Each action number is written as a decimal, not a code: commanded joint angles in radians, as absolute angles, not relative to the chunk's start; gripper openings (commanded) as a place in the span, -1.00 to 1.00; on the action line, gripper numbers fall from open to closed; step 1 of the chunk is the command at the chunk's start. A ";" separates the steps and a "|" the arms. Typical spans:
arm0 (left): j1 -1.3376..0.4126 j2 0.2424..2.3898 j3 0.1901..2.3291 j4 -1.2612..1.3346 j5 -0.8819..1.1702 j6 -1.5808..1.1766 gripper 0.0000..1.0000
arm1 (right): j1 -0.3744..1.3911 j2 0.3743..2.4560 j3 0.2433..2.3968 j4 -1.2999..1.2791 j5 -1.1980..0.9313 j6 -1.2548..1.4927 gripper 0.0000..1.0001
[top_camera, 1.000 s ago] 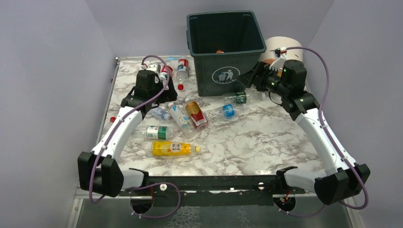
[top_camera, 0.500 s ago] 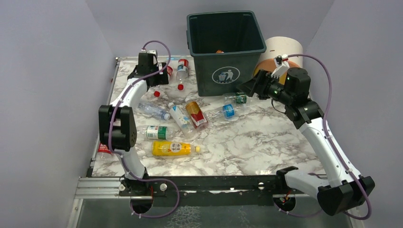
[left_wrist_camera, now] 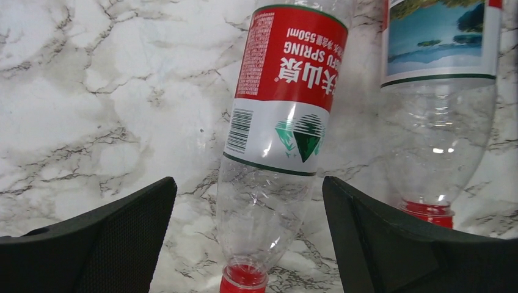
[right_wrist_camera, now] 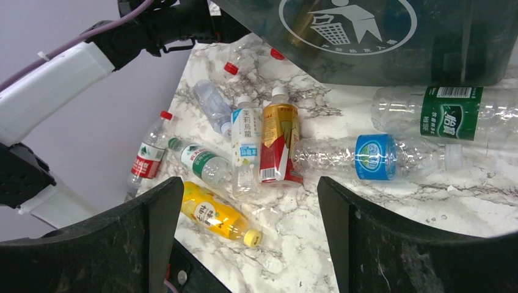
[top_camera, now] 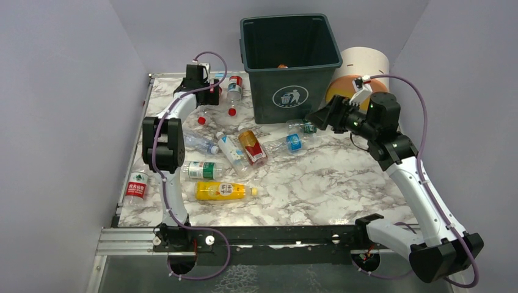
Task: Put the plastic bottles in the bin
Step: Pick up the plastic bottle at the center of the board.
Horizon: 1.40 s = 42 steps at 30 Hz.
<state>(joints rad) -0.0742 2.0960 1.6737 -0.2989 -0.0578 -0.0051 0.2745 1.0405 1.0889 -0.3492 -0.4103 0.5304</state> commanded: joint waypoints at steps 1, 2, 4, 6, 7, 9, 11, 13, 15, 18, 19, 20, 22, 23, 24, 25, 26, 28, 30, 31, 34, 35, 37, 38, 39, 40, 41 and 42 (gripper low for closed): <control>-0.052 2.133 1.697 -0.272 -0.080 0.002 0.91 | 0.270 1.024 1.062 -0.357 -0.452 0.527 0.66; -0.049 2.142 1.703 -0.270 -0.075 -0.001 0.91 | 0.270 1.025 1.055 -0.353 -0.457 0.529 0.66; -0.049 2.164 1.720 -0.275 -0.050 0.001 0.90 | 0.270 1.024 1.039 -0.345 -0.460 0.534 0.66; -0.049 2.187 1.732 -0.285 -0.033 0.000 0.89 | 0.270 1.025 1.029 -0.341 -0.462 0.537 0.66; -0.049 2.193 1.732 -0.285 -0.025 -0.001 0.89 | 0.270 1.026 1.027 -0.340 -0.462 0.537 0.66; -0.049 2.204 1.732 -0.287 -0.010 -0.007 0.89 | 0.270 1.025 1.026 -0.339 -0.464 0.538 0.66; -0.049 2.214 1.731 -0.287 0.001 -0.013 0.88 | 0.270 1.023 1.023 -0.337 -0.461 0.540 0.66; -0.049 2.221 1.732 -0.287 0.003 -0.020 0.87 | 0.270 1.021 1.019 -0.333 -0.461 0.542 0.66; -0.049 2.223 1.736 -0.291 0.006 -0.025 0.81 | 0.270 1.020 1.019 -0.337 -0.460 0.542 0.66; -0.049 2.217 1.738 -0.298 0.001 -0.035 0.65 | 0.270 1.013 1.010 -0.334 -0.460 0.545 0.66; -0.049 2.216 1.739 -0.304 0.001 -0.039 0.59 | 0.270 1.012 1.008 -0.336 -0.460 0.545 0.66; -0.049 2.215 1.742 -0.310 0.003 -0.044 0.54 | 0.270 1.011 1.008 -0.336 -0.459 0.545 0.66; -0.049 2.213 1.751 -0.322 0.000 -0.052 0.47 | 0.270 1.007 1.004 -0.335 -0.460 0.546 0.66; -0.050 2.208 1.753 -0.328 -0.003 -0.058 0.42 | 0.270 1.006 1.004 -0.336 -0.461 0.546 0.66; -0.050 2.201 1.753 -0.333 -0.004 -0.065 0.39 | 0.270 1.005 1.004 -0.336 -0.461 0.545 0.66; -0.049 2.191 1.753 -0.337 -0.002 -0.073 0.33 | 0.270 1.004 1.003 -0.337 -0.461 0.546 0.66; -0.049 2.177 1.751 -0.339 0.002 -0.079 0.29 | 0.270 1.003 1.005 -0.338 -0.461 0.546 0.66; -0.049 2.148 1.746 -0.345 0.005 -0.092 0.25 | 0.270 1.001 1.004 -0.338 -0.462 0.546 0.66; -0.050 2.118 1.741 -0.355 0.004 -0.103 0.24 | 0.270 0.995 1.000 -0.338 -0.462 0.548 0.66; -0.049 2.103 1.740 -0.362 0.005 -0.106 0.24 | 0.270 0.993 0.998 -0.337 -0.463 0.549 0.66; -0.049 2.059 1.741 -0.385 0.012 -0.115 0.23 | 0.270 0.988 0.996 -0.339 -0.464 0.551 0.66; -0.049 2.045 1.738 -0.392 0.012 -0.117 0.23 | 0.270 0.985 0.995 -0.339 -0.466 0.551 0.66; -0.049 2.005 1.731 -0.405 0.014 -0.124 0.23 | 0.270 0.982 0.997 -0.340 -0.466 0.552 0.66; -0.049 1.987 1.730 -0.413 0.020 -0.127 0.24 | 0.270 0.981 0.999 -0.343 -0.467 0.552 0.66; -0.048 1.966 1.731 -0.422 0.026 -0.130 0.24 | 0.270 0.979 1.002 -0.345 -0.468 0.551 0.66; -0.048 1.947 1.735 -0.432 0.031 -0.133 0.23 | 0.270 0.979 1.006 -0.348 -0.470 0.550 0.66; -0.047 1.926 1.739 -0.444 0.036 -0.135 0.23 | 0.270 0.979 1.012 -0.354 -0.471 0.548 0.66; -0.046 1.897 1.746 -0.454 0.044 -0.136 0.23 | 0.270 0.978 1.017 -0.360 -0.471 0.546 0.66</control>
